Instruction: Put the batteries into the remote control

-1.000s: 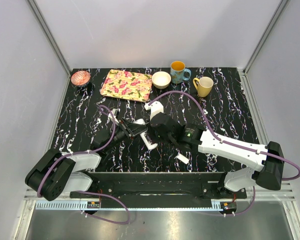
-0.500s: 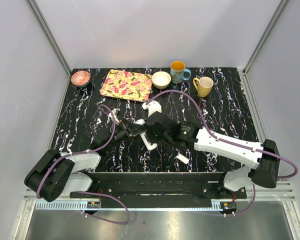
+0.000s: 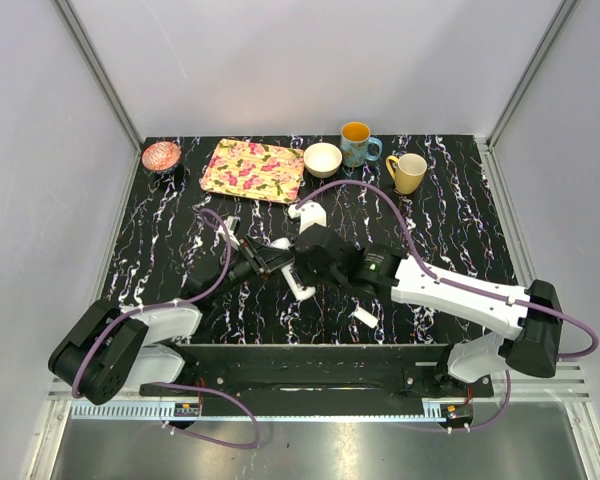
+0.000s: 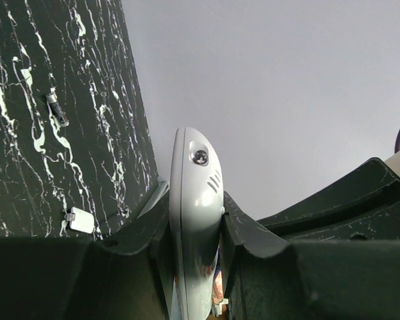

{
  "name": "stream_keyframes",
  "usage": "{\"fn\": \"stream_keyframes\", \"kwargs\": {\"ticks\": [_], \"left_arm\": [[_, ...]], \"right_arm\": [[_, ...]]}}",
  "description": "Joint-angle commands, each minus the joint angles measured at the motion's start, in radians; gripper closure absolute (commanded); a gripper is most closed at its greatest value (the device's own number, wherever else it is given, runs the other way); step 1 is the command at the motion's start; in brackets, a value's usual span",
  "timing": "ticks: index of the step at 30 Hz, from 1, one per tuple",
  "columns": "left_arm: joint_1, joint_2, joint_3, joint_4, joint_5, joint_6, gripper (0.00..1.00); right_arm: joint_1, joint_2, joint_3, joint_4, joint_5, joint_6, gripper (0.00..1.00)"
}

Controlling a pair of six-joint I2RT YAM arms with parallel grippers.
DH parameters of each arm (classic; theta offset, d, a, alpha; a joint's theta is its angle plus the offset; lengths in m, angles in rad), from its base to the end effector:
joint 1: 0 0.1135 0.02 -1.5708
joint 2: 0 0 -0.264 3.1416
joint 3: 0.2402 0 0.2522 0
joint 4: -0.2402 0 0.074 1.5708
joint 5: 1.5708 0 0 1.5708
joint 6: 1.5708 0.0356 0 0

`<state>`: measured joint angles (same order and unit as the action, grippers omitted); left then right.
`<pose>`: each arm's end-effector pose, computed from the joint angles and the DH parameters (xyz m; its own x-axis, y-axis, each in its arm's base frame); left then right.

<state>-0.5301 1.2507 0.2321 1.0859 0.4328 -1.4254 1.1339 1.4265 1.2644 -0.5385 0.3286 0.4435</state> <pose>0.1845 -0.1254 0.1942 -0.8030 -0.5705 -0.1725 0.1762 0.0492 -0.9831 0.1440 0.2813 0.3250 -0.5696 -0.2598 -0.7798 -0.5633 0.8143 0.1401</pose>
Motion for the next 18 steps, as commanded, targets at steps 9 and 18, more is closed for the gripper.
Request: {"fn": "stream_keyframes", "kwargs": {"ticks": [9, 18], "left_arm": [[-0.002, -0.025, 0.119, 0.209, -0.039, -0.102, 1.0], [-0.002, -0.036, 0.127, 0.174, -0.029, -0.073, 1.0]], "right_arm": [[0.017, -0.018, -0.045, -0.058, 0.036, 0.026, 0.8], [0.017, 0.0, -0.016, -0.092, 0.079, 0.031, 0.7]]}}
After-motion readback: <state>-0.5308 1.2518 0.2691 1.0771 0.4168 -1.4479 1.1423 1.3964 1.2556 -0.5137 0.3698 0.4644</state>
